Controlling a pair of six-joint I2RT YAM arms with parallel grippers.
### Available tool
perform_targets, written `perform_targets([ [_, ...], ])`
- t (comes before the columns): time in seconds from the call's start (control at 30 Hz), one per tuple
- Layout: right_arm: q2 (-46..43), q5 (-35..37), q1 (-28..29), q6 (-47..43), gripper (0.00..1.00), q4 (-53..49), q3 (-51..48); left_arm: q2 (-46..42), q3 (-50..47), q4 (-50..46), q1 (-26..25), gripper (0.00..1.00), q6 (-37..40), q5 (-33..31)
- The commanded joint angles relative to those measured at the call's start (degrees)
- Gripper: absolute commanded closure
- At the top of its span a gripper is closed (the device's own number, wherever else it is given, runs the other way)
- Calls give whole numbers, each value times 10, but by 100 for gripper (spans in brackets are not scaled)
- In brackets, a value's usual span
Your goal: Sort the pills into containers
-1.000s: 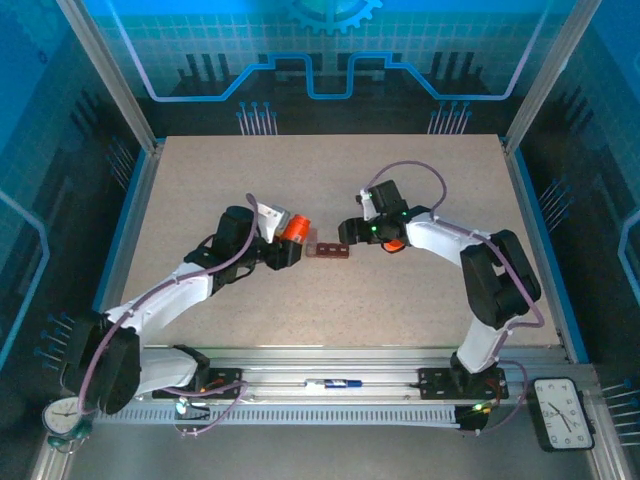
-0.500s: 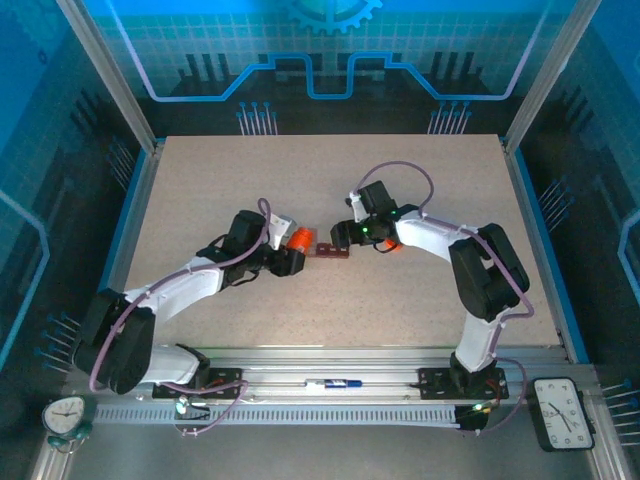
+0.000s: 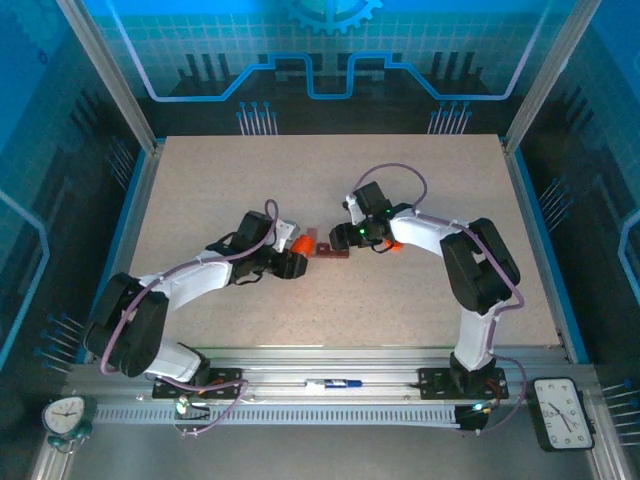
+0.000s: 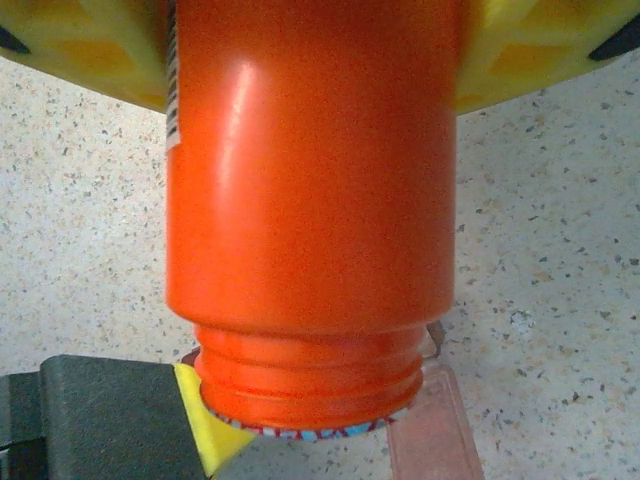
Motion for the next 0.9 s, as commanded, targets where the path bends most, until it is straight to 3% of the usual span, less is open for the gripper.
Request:
perform_targets([
  [0.0, 10, -2, 9, -8, 24, -13, 18, 14, 28, -27, -4, 84, -1, -10],
  [0.87, 19, -8, 15, -15, 25, -13, 3, 75, 108, -144, -13, 84, 32, -30],
])
